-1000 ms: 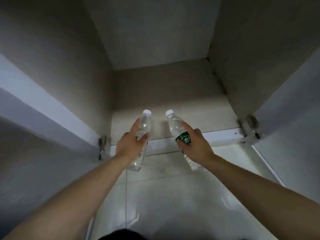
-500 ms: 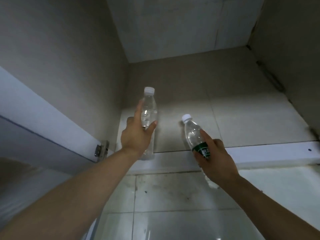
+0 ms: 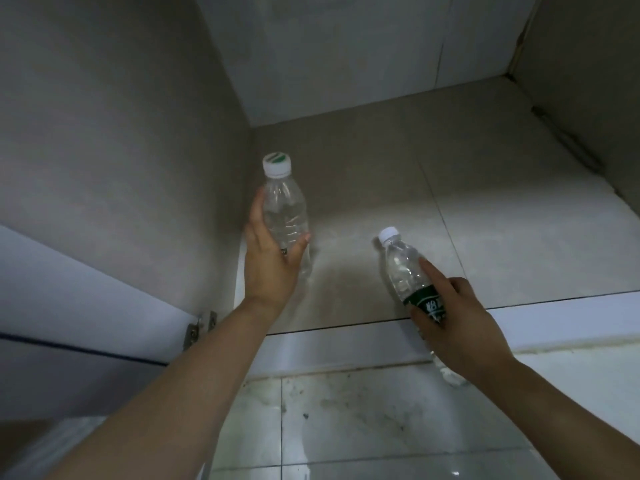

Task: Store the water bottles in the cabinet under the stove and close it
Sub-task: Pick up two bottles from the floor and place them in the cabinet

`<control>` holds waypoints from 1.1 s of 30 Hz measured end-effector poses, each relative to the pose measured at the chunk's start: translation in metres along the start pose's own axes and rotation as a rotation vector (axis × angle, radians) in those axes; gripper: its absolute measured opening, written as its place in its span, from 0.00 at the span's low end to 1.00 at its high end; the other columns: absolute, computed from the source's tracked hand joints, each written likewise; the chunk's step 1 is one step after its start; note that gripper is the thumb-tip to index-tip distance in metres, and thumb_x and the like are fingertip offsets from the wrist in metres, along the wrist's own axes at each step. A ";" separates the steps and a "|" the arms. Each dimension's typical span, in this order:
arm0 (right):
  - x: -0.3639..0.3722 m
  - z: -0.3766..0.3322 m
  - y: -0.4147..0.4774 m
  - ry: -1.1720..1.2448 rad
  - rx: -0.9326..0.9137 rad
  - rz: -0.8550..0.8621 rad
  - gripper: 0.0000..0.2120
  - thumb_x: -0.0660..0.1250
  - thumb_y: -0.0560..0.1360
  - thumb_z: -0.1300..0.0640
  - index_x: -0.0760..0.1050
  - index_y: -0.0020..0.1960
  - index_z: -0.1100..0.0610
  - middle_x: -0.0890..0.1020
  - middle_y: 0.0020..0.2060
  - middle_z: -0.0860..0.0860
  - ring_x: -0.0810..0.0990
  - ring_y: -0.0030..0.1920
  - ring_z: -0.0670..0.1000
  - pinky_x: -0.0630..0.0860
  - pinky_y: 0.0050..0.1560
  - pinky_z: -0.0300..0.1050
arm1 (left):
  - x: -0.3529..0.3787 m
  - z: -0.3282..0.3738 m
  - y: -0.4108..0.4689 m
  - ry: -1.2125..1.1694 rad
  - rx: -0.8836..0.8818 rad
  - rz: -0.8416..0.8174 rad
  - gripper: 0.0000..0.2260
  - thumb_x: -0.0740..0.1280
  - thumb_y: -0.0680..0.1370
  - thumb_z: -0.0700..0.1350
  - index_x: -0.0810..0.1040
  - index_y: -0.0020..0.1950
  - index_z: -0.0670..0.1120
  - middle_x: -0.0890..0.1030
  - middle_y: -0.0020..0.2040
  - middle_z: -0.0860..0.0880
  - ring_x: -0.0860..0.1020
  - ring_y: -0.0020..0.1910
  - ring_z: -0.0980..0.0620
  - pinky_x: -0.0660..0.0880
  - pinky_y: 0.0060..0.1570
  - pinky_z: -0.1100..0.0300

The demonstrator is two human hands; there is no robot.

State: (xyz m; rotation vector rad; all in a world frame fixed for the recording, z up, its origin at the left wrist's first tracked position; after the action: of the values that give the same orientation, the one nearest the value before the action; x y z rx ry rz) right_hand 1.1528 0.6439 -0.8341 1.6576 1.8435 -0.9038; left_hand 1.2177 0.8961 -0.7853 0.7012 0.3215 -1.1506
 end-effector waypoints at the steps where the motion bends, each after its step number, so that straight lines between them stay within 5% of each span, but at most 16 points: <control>1: 0.000 0.000 0.001 -0.015 0.009 -0.003 0.33 0.61 0.75 0.46 0.46 0.72 0.37 0.68 0.54 0.50 0.79 0.40 0.51 0.78 0.42 0.49 | 0.000 0.000 -0.004 -0.010 -0.002 0.003 0.39 0.72 0.71 0.41 0.51 0.75 0.46 0.61 0.73 0.43 0.65 0.67 0.54 0.60 0.55 0.82; 6: 0.003 -0.004 0.000 -0.089 0.018 -0.007 0.33 0.61 0.75 0.45 0.45 0.73 0.37 0.69 0.55 0.52 0.73 0.42 0.50 0.72 0.39 0.44 | -0.006 -0.011 -0.028 -0.092 -0.099 0.090 0.40 0.71 0.73 0.43 0.46 0.74 0.46 0.62 0.72 0.42 0.68 0.68 0.47 0.67 0.60 0.64; 10: 0.002 -0.008 -0.001 -0.143 0.021 -0.008 0.34 0.63 0.73 0.44 0.47 0.73 0.39 0.71 0.54 0.54 0.73 0.49 0.54 0.74 0.43 0.47 | -0.014 -0.016 -0.035 -0.088 -0.103 0.011 0.43 0.72 0.72 0.48 0.43 0.73 0.60 0.63 0.73 0.44 0.68 0.68 0.47 0.70 0.61 0.55; 16: -0.002 -0.012 0.001 -0.192 0.040 -0.035 0.33 0.64 0.73 0.47 0.50 0.73 0.40 0.74 0.51 0.55 0.75 0.45 0.54 0.76 0.44 0.49 | -0.011 -0.041 -0.098 0.234 -0.179 -0.195 0.40 0.67 0.72 0.57 0.51 0.76 0.45 0.60 0.73 0.40 0.59 0.72 0.43 0.58 0.69 0.52; 19: -0.004 -0.014 0.003 -0.089 0.016 -0.053 0.32 0.65 0.74 0.49 0.52 0.72 0.40 0.74 0.54 0.54 0.73 0.46 0.51 0.73 0.45 0.47 | 0.001 -0.065 -0.122 0.461 -0.147 -0.399 0.39 0.45 0.70 0.73 0.54 0.76 0.52 0.58 0.75 0.42 0.54 0.74 0.41 0.56 0.70 0.42; 21: -0.007 -0.022 0.005 0.000 -0.036 -0.013 0.33 0.66 0.74 0.50 0.53 0.73 0.41 0.74 0.56 0.54 0.71 0.47 0.49 0.69 0.46 0.44 | 0.005 -0.074 -0.126 0.548 -0.143 -0.451 0.41 0.34 0.67 0.74 0.57 0.74 0.57 0.55 0.77 0.45 0.51 0.75 0.43 0.53 0.70 0.41; 28: -0.017 -0.081 0.034 0.299 -0.249 0.152 0.43 0.73 0.69 0.59 0.52 0.73 0.41 0.67 0.58 0.43 0.68 0.53 0.36 0.63 0.46 0.16 | 0.005 -0.075 -0.127 0.618 -0.088 -0.404 0.26 0.46 0.76 0.65 0.67 0.69 0.57 0.69 0.71 0.42 0.66 0.69 0.38 0.66 0.61 0.37; 33: 0.008 -0.109 0.059 0.368 -0.352 0.140 0.43 0.75 0.67 0.60 0.55 0.73 0.43 0.69 0.61 0.43 0.70 0.60 0.39 0.67 0.57 0.27 | 0.006 -0.074 -0.128 0.650 -0.073 -0.370 0.23 0.49 0.76 0.64 0.65 0.69 0.59 0.71 0.69 0.43 0.69 0.67 0.39 0.68 0.59 0.39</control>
State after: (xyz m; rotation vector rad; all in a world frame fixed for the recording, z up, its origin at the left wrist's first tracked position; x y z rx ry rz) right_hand 1.2177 0.7335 -0.7777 1.7760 1.9486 -0.2041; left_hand 1.1114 0.9113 -0.8876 0.9677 1.0719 -1.2242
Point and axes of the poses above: each hand's wrist, its own y-axis towards the middle knuckle, its own x-axis out of the palm, z = x × y, the point moved 4 cm from there along y, towards the middle knuckle
